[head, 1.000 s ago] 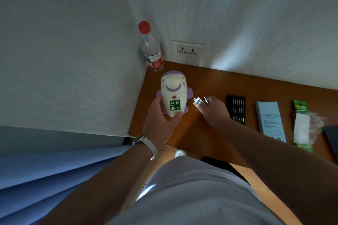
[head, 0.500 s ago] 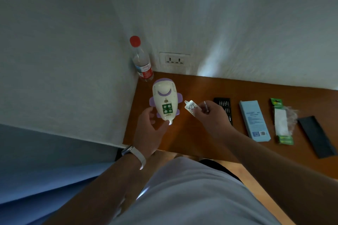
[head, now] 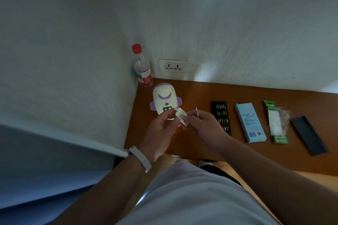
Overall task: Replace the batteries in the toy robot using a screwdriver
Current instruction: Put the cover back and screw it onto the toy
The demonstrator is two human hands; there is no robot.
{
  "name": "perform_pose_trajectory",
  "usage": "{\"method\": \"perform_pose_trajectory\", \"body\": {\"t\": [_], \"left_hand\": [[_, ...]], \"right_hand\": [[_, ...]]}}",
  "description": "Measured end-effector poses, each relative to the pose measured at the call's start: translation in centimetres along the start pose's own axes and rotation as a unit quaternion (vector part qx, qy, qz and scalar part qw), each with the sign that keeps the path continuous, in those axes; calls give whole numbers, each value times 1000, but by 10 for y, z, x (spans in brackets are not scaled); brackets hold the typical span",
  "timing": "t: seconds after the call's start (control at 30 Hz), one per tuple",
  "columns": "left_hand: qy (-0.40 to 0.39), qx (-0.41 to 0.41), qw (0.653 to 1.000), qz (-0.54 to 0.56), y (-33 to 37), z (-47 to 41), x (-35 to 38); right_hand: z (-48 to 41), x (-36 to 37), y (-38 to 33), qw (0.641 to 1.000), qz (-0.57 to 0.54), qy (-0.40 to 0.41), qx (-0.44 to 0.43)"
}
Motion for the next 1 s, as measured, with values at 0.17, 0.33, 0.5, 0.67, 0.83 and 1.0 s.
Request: {"method": "perform_pose_trajectory", "body": {"t": [0.17,0.33,0.5,0.67,0.83,1.0], "left_hand": [[-6,-5,998,69,0,-2,-4],[42,-7,995,91,-4,-7,-17],[90,-15,994,65,-8,-13,-28],[132,-25,989,57,-8,-24,-41],[143,-15,989,23,-8,-32,-50],[140,-10,988,-70,-10,-40,-52]], "right_hand": [[-1,13,-3,998,21,-54,10],[-10,22,0,997,28,-68,16],[-21,26,-4,998,23,-49,-16],[-33,25,-11,992,100,-32,-71],[-46,20,-13,989,125,-20,-73],[-65,11,-4,978,201,-3,-46]]}}
Point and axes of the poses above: each hand's wrist, its own z-axis away from the middle knuckle, its own x-axis out of the palm, y = z × x, the point moved 8 cm from there along -z, towards the middle knuckle, and after that the axes turned 5 degrees about z, right-handed, at the moved point
